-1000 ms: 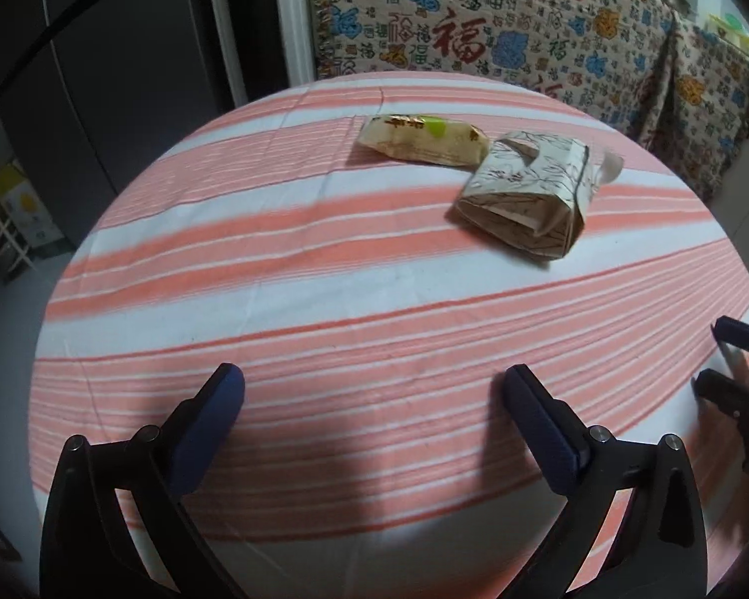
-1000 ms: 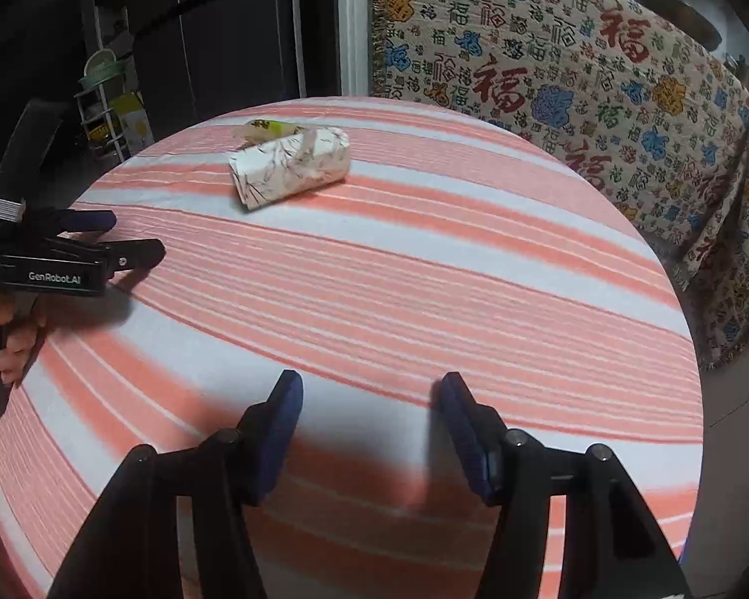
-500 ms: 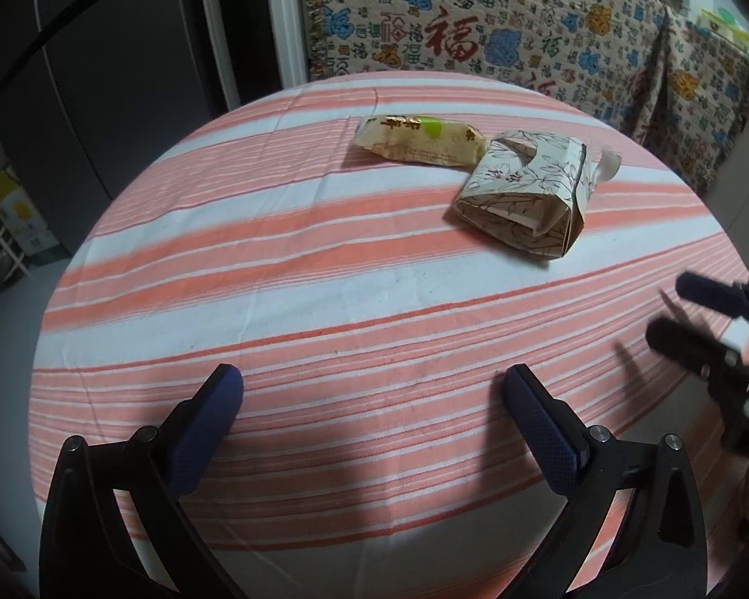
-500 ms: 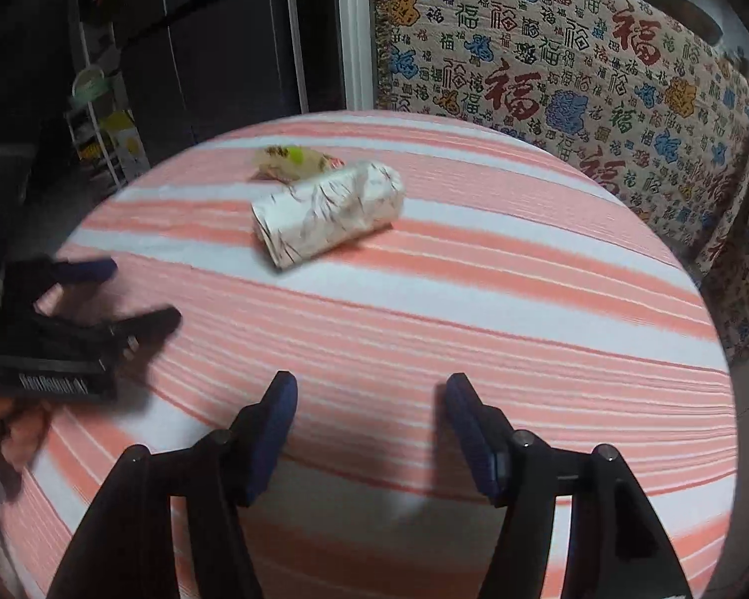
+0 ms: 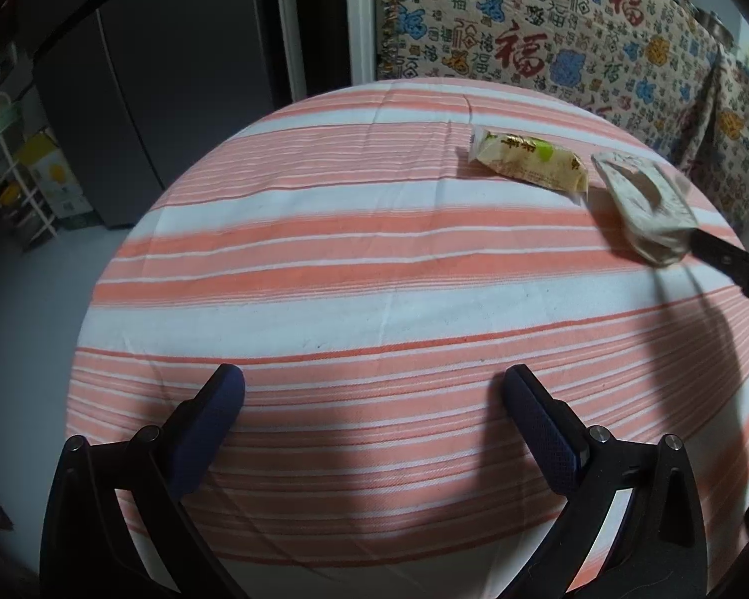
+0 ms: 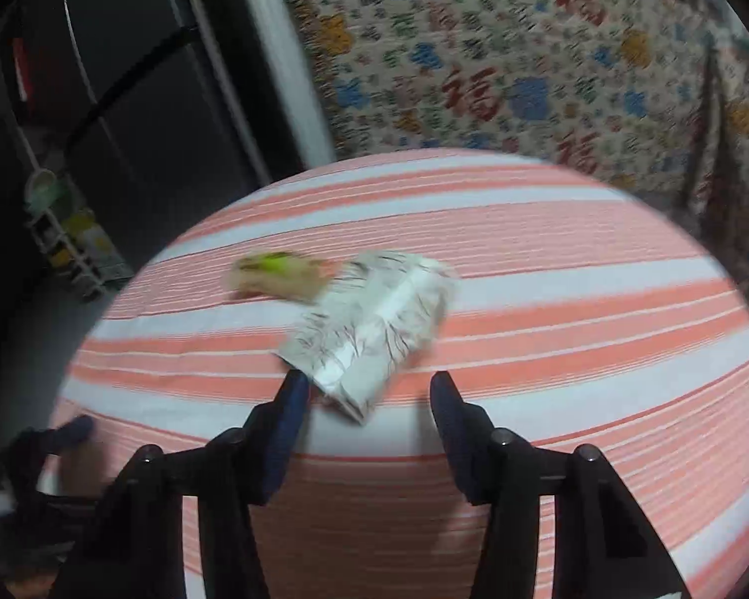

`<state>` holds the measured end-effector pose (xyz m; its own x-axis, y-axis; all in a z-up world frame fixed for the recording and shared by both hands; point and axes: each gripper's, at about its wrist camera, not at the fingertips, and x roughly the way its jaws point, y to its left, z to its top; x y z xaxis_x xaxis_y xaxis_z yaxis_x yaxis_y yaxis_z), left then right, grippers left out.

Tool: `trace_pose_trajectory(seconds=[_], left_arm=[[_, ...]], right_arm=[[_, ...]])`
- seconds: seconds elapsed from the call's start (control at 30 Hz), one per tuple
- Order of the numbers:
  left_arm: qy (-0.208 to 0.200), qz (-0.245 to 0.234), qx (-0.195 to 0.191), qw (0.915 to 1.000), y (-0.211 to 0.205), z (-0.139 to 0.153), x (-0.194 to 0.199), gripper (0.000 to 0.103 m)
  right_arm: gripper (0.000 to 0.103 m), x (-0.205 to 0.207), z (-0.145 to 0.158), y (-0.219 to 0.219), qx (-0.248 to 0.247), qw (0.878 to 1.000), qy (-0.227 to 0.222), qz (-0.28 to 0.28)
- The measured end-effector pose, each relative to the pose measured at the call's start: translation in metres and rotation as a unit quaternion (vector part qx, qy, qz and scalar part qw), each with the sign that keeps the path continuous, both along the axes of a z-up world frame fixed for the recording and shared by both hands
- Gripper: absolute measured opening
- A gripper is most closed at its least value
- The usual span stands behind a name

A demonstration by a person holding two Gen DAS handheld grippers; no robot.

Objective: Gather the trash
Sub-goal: 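Grasp the yellow-green snack packet with the left tool while the right tool grasps the white paper wrapper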

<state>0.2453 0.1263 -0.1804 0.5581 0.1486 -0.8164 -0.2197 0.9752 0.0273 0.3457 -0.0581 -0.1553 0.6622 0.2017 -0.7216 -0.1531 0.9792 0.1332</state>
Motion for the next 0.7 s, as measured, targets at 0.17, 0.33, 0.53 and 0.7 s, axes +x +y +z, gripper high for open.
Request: trace_pose_trajectory(seconds=[0.17, 0.33, 0.53, 0.7], left_arm=[[-0.004, 0.000, -0.008, 1.0000, -0.004, 0.002, 0.009, 0.103], [-0.051, -0.108, -0.024, 0.9925, -0.011, 0.027, 0.048, 0.102], [-0.014, -0.305, 0.069, 0.9497, -0.048, 0.033, 0.113, 0.102], [0.010, -0.354, 0.084, 0.9315, -0.061, 0.010, 0.153, 0.103]], right_arm=[[0.055, -0.012, 0.008, -0.060, -0.078, 0.995, -0.031, -0.050], [0.060, -0.033, -0.015, -0.072, -0.080, 0.997, 0.011, 0.004], [0.067, -0.043, -0.023, -0.079, -0.056, 0.998, 0.028, 0.006], [0.070, -0.044, -0.026, -0.073, -0.075, 0.997, 0.030, 0.007]])
